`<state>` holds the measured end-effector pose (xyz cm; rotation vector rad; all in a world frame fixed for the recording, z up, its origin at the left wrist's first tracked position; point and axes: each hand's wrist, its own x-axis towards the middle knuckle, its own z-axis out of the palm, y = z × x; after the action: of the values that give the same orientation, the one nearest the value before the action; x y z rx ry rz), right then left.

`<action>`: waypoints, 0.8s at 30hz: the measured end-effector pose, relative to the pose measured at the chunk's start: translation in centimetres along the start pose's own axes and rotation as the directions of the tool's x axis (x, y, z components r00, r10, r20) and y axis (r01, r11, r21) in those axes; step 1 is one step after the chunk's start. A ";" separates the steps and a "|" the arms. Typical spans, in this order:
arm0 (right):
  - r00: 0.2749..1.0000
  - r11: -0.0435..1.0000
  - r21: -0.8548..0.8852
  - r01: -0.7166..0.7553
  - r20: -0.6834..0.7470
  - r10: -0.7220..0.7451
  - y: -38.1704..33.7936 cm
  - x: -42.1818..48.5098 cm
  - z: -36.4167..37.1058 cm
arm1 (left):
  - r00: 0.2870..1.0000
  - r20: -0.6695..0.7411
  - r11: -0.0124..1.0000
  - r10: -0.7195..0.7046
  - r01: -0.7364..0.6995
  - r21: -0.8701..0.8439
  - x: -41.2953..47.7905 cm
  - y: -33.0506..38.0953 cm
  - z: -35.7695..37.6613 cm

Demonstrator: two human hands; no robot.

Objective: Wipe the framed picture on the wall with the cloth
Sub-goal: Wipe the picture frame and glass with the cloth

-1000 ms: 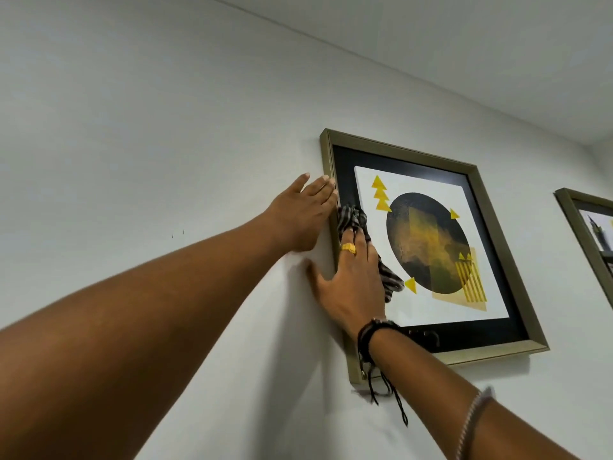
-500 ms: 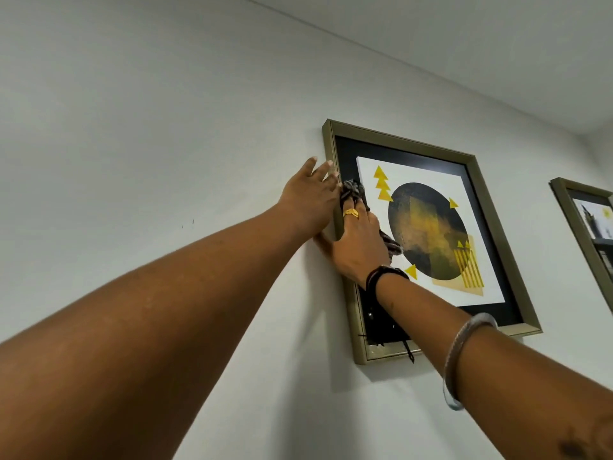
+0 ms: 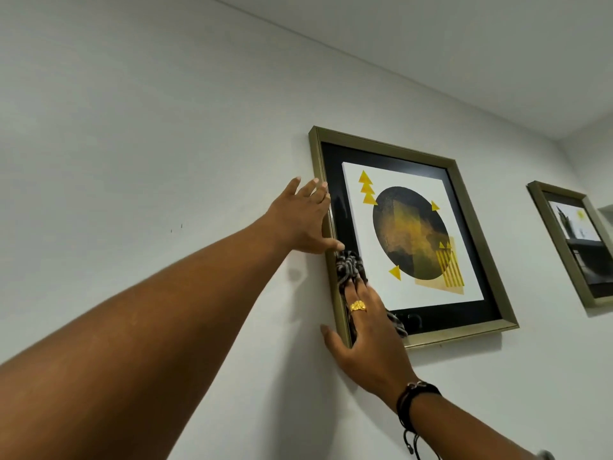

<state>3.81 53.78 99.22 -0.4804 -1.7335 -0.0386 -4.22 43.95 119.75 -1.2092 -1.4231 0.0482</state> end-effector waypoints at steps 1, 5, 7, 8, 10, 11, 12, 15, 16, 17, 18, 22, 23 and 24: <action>1.000 1.000 -0.001 0.006 -0.002 -0.006 0.0 0.2 -0.1 | 1.000 -0.010 1.000 -0.011 0.011 0.008 0.0 0.2 0.2; 0.999 0.999 -0.035 0.032 -0.022 -0.033 -0.5 2.9 -0.4 | 0.998 -0.045 0.999 -0.045 0.046 0.022 0.1 0.8 0.8; 0.998 0.998 -0.047 0.042 -0.045 -0.044 -0.8 5.0 -0.7 | 0.997 -0.059 0.999 -0.049 0.050 0.011 0.3 0.9 1.0; 0.996 0.997 -0.047 0.056 -0.065 -0.059 -0.9 6.3 -0.9 | 0.997 -0.065 0.999 -0.047 0.047 -0.003 0.4 0.9 1.0; 0.992 0.996 -0.039 0.075 -0.096 -0.078 -1.5 9.0 -1.3 | 0.997 -0.070 0.999 -0.041 0.038 -0.035 0.5 0.7 1.2; 0.992 0.997 -0.032 0.071 -0.102 -0.074 -1.8 10.2 -1.5 | 0.997 -0.072 0.998 -0.042 0.038 -0.054 0.5 0.6 1.2; 0.992 0.997 -0.027 0.067 -0.105 -0.070 -2.0 11.1 -1.6 | 0.996 -0.073 0.997 -0.047 0.041 -0.071 0.5 0.6 1.3; 0.994 0.998 -0.018 0.061 -0.091 -0.062 -2.0 12.1 -1.5 | 0.995 -0.074 0.995 -0.062 0.056 -0.081 0.4 0.6 1.4; 0.995 0.998 -0.010 0.057 -0.082 -0.058 -1.9 11.6 -1.4 | 0.996 -0.069 0.995 -0.059 0.053 -0.079 0.3 0.7 1.3; 0.996 0.999 0.004 0.045 -0.071 -0.045 -1.7 10.6 -1.4 | 0.996 -0.064 0.996 -0.056 0.051 -0.077 0.2 0.8 1.4; 0.997 0.999 0.029 0.030 -0.065 -0.028 -1.6 9.7 -1.4 | 0.997 -0.066 0.997 -0.050 0.046 -0.063 0.2 0.6 1.3; 0.997 0.996 0.092 -0.019 -0.072 0.025 -0.6 3.3 -0.2 | 1.000 0.021 1.000 -0.004 0.004 0.009 0.1 0.1 0.9; 0.996 0.995 0.096 -0.002 -0.084 0.010 -0.2 1.8 0.3 | 0.999 0.041 1.000 -0.003 0.002 0.026 0.1 0.1 0.8; 0.995 0.995 0.094 0.024 -0.098 -0.015 0.4 0.5 0.7 | 0.998 0.060 0.999 -0.008 0.006 0.034 0.2 0.4 0.7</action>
<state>3.24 54.44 99.41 -0.3856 -1.6369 0.0061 -4.50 44.68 119.41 -1.1828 -1.4730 0.1039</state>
